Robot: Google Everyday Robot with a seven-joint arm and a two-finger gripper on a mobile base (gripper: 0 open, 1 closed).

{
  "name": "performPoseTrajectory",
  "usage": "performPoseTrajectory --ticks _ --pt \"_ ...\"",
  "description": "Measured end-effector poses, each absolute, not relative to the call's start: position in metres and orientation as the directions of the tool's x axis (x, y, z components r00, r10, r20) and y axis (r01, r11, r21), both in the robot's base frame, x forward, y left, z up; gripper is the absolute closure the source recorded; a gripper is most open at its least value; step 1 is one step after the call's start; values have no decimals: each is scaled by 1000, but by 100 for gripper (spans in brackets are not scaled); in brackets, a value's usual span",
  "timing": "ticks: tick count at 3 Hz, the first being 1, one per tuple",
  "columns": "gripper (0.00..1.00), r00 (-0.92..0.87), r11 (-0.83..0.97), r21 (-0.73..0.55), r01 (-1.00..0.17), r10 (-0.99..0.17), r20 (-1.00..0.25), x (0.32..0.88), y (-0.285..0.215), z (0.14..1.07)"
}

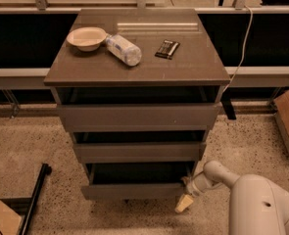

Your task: Open bottom drawer

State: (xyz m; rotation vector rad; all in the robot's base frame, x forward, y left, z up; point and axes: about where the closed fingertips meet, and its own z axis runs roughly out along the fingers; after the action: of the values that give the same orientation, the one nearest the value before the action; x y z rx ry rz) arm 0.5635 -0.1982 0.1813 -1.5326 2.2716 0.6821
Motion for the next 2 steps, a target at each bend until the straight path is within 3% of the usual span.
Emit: performPoseTrajectory --ticks 2 --pt "62 -397 315 246 -917 -788 -470 542 -205 180"
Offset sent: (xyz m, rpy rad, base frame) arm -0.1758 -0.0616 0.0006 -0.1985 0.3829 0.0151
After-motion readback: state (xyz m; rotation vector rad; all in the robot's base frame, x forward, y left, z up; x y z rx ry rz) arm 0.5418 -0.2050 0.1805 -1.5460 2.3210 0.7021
